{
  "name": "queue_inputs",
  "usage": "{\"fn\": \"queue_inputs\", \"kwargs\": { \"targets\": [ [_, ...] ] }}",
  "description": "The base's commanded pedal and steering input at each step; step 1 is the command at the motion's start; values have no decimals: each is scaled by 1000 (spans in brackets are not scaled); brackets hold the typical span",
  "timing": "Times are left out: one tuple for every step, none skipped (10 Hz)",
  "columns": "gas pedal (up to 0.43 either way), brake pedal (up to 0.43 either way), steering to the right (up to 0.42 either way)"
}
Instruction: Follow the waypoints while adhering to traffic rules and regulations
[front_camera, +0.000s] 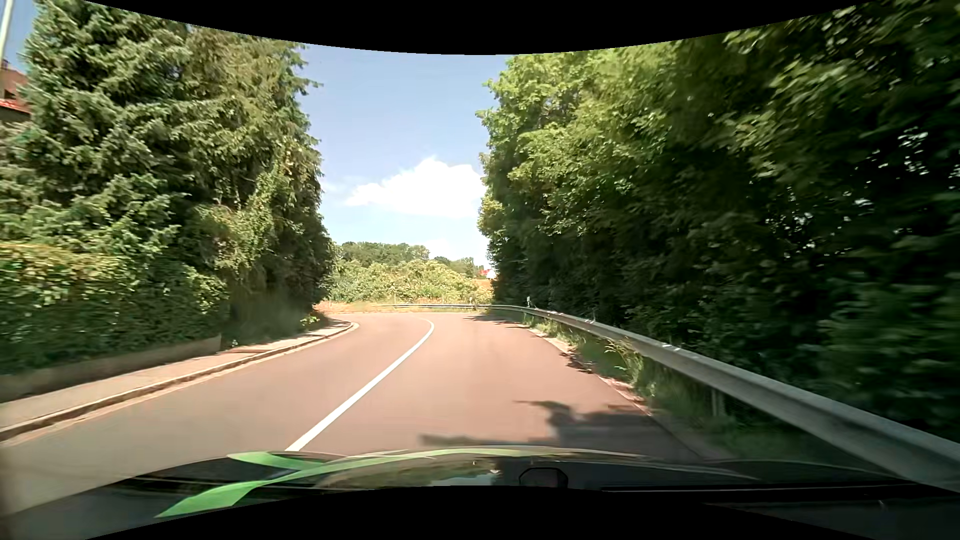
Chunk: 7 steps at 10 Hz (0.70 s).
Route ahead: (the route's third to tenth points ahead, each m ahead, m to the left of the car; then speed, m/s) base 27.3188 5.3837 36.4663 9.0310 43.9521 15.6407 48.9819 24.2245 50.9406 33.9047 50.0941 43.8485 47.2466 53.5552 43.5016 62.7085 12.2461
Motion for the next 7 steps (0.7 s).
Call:
{"fn": "queue_inputs", "kwargs": {
  "targets": [
    [138, 0, -16],
    [118, 0, -16],
    [98, 0, -16],
    [87, 0, -18],
    [79, 0, -19],
    [67, 0, -20],
    [59, 0, -22]
  ]
}}
